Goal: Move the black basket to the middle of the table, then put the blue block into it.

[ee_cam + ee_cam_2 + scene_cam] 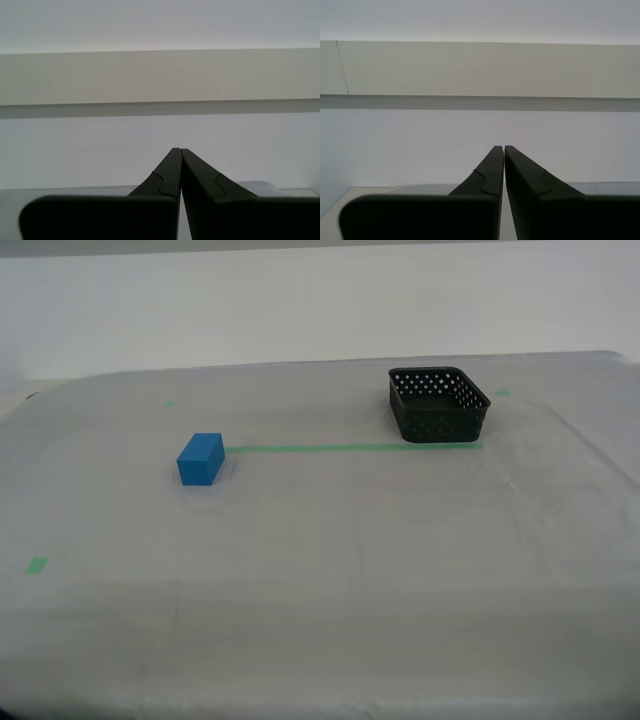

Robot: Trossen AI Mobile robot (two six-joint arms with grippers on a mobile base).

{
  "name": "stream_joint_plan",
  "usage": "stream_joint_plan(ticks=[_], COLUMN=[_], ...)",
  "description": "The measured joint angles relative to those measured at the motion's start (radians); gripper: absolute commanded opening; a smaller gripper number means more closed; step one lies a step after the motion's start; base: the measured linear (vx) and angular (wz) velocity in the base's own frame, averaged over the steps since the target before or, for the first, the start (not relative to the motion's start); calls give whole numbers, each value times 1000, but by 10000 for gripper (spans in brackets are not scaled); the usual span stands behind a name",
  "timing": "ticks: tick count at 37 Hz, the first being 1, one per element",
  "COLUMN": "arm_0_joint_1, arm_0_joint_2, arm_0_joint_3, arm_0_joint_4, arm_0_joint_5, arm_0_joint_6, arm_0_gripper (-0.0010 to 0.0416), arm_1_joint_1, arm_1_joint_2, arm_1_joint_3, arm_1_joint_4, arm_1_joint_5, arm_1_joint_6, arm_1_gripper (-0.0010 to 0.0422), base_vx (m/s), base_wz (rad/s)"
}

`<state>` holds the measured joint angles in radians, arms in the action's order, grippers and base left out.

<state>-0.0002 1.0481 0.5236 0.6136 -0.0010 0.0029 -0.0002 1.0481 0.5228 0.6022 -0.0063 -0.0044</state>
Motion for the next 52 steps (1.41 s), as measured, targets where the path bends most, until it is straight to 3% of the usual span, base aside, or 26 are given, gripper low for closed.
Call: stream_joint_plan(ticks=[52], arm_0_joint_1=[1], arm_0_joint_2=[0], arm_0_joint_3=[0], arm_0_joint_4=[0], arm_0_joint_5=[0], arm_0_joint_6=[0], arm_0_gripper=[1], arm_1_joint_1=[0], arm_1_joint_2=[0], arm_1_joint_3=[0], arm_1_joint_4=[0], arm_1_joint_5=[0], arm_1_joint_6=[0], arm_1_gripper=[0], base_vx=[0], base_wz=[0])
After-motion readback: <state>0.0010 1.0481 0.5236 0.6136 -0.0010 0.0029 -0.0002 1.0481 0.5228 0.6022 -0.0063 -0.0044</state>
